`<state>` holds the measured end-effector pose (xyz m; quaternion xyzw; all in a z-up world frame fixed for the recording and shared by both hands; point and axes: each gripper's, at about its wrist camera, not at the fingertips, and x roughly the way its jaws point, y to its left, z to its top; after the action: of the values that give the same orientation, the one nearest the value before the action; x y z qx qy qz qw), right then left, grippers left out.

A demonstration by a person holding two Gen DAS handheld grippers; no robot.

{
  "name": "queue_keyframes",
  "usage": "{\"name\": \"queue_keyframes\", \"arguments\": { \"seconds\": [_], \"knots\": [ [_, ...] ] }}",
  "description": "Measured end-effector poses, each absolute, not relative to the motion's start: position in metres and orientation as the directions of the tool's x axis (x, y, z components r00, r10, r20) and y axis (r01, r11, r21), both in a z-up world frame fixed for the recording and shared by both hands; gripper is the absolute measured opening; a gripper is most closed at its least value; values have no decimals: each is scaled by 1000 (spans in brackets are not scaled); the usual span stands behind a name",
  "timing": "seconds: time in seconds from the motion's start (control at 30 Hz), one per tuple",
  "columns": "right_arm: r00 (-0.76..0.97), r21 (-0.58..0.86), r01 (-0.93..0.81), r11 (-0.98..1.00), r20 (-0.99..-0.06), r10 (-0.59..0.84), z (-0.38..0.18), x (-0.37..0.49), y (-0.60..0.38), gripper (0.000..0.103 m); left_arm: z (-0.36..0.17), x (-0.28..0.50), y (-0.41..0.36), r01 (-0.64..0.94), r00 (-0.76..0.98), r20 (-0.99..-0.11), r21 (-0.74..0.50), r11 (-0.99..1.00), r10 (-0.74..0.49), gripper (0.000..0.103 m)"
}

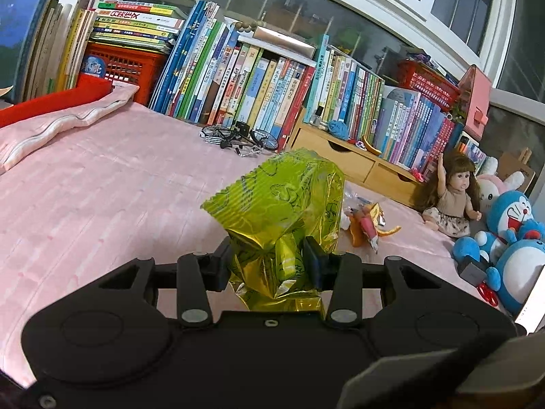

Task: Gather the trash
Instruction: 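Carry the foil bag and gold wrapper down past the table edge to the trash bag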

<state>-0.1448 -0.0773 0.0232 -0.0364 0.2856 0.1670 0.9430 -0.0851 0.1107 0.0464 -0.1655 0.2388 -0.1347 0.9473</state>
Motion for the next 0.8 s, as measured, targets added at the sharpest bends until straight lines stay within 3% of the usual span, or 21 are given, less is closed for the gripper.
{"name": "queue_keyframes", "arguments": {
  "seconds": [0.07,0.13,0.23,0.8],
  "knots": [
    [776,14,-333,943,-564,282,18,-145,-74,65,46,-90,109,182,849,-408,-371,911,-336,41],
    [771,34,-340,940,-562,299,16,-146,-74,48,47,-96,107,191,848,-408,-363,912,-340,41],
    [783,37,-347,937,-539,311,19,-151,-72,37,51,-103,104,212,844,-407,-348,913,-351,41],
    [821,38,-340,940,-476,316,48,-229,-78,37,73,-192,105,350,803,-376,-331,877,-462,40]
  ]
}}
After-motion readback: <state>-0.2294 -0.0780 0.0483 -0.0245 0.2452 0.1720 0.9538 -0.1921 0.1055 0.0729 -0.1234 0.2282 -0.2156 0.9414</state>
